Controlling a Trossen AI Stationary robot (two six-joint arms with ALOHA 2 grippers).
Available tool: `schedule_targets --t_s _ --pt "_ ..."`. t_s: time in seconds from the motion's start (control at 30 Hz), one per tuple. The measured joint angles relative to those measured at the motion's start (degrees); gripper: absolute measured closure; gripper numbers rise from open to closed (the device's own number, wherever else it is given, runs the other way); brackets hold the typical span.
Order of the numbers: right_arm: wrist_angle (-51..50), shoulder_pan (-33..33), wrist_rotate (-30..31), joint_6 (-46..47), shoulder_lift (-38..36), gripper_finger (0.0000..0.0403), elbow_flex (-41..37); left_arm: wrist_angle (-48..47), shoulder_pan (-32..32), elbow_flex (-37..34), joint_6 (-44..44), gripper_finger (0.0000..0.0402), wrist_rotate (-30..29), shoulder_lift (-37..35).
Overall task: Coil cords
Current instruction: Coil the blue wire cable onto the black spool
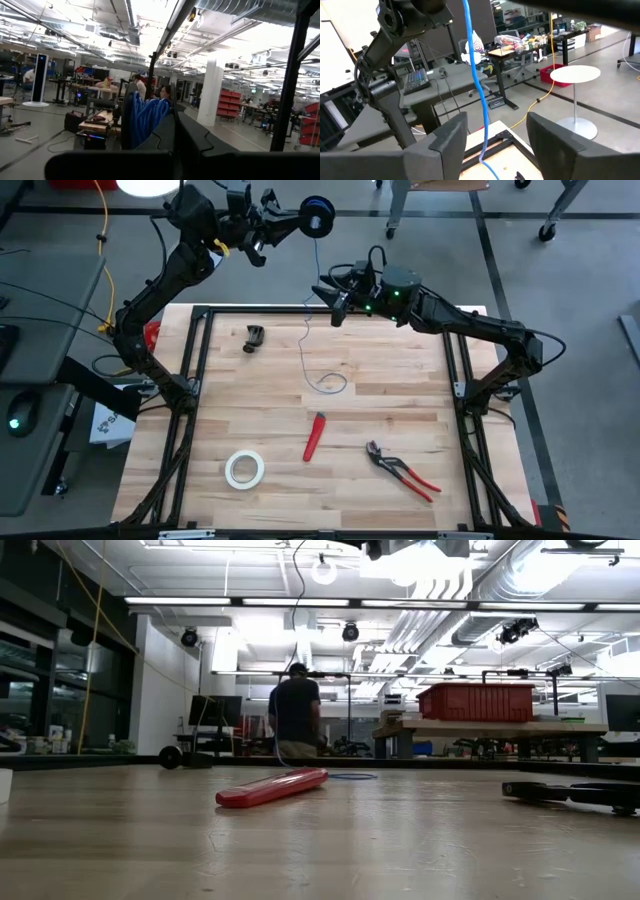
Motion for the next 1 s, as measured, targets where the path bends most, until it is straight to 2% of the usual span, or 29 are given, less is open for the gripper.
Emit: schedule_targets --t_s 0.17,0.23,0.33,0.4,0.67,1.0 --pt "0.0 0.2 -0.2 0.0 0.0 0.0249 0.0 0.0 -1.0 0.0 0.1 0.0401 -0.6 0.0" --pt "-0.1 0.4 -0.5 -0.1 0.0 0.0284 0.0 0.1 -1.1 0.0 0.7 0.0401 -1.1 0.0" --pt "-0.7 1.0 -0.7 -0.7 0.0 0.0365 0.0 0.1 -1.1 0.0 0.9 0.0401 -1.3 0.0" --pt "-0.9 1.5 -0.3 -0.7 0.0 0.039 0.0 0.1 -1.1 0.0 1.0 0.0401 -1.6 0.0" --pt "-4.6 3.3 2.8 -1.6 -2.0 0.0401 0.0 -3.1 2.5 0.0 0.5 0.0401 -1.2 -0.2" --pt "-12.6 3.1 3.2 -3.3 -9.0 0.0402 0.0 -26.6 6.7 0.0 -1.1 0.0401 1.6 -4.2"
